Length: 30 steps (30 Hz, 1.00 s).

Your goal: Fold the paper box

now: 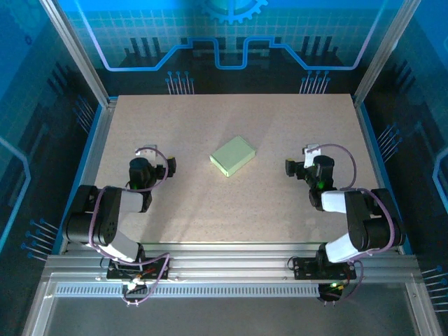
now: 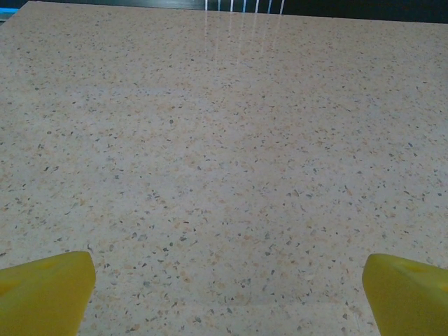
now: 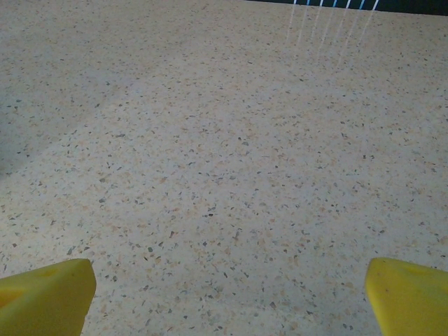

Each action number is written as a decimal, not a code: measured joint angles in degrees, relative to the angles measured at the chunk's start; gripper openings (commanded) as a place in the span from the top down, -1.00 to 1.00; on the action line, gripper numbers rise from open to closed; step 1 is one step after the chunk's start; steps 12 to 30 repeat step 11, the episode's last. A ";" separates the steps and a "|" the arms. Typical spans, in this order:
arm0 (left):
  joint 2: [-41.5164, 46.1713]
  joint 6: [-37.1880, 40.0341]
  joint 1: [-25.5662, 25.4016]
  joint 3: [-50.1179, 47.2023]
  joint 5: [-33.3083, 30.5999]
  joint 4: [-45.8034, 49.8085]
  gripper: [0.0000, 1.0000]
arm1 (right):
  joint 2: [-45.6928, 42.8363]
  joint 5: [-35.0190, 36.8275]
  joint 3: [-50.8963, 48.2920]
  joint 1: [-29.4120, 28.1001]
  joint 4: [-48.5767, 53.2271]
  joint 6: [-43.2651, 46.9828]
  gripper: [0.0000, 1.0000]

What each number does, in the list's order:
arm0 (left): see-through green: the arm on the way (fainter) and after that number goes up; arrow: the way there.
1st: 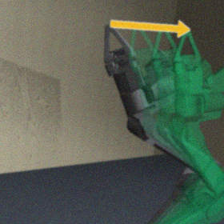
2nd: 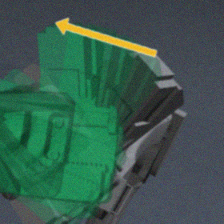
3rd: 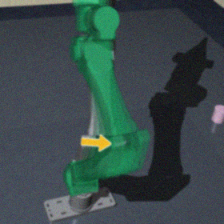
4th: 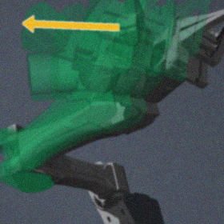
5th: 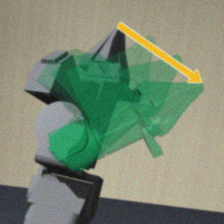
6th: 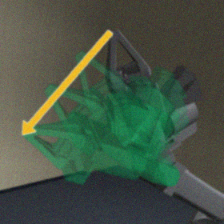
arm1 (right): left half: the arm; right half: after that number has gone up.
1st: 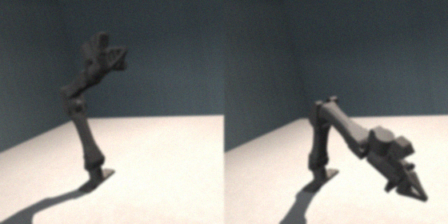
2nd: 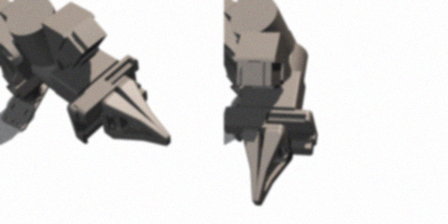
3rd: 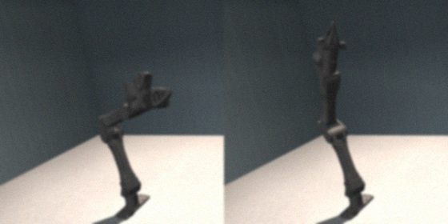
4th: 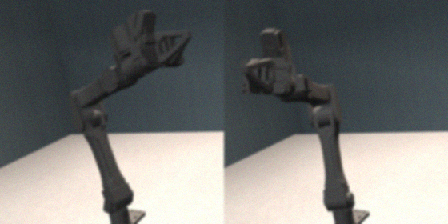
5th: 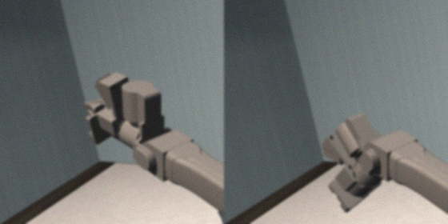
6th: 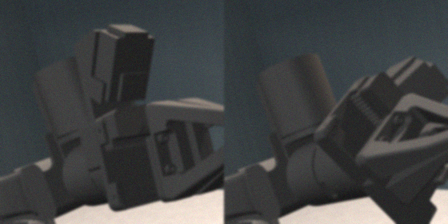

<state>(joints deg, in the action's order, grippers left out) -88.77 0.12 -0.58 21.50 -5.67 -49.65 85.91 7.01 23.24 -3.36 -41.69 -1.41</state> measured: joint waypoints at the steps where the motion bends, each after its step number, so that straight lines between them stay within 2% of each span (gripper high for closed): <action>1: 0.00 0.02 0.00 0.00 0.00 0.00 -0.98 | 0.00 0.00 0.00 0.00 0.00 0.00 -1.00; 30: 0.00 0.02 0.00 0.00 0.20 0.00 -0.98 | 0.00 0.00 0.00 0.00 0.02 0.02 -1.00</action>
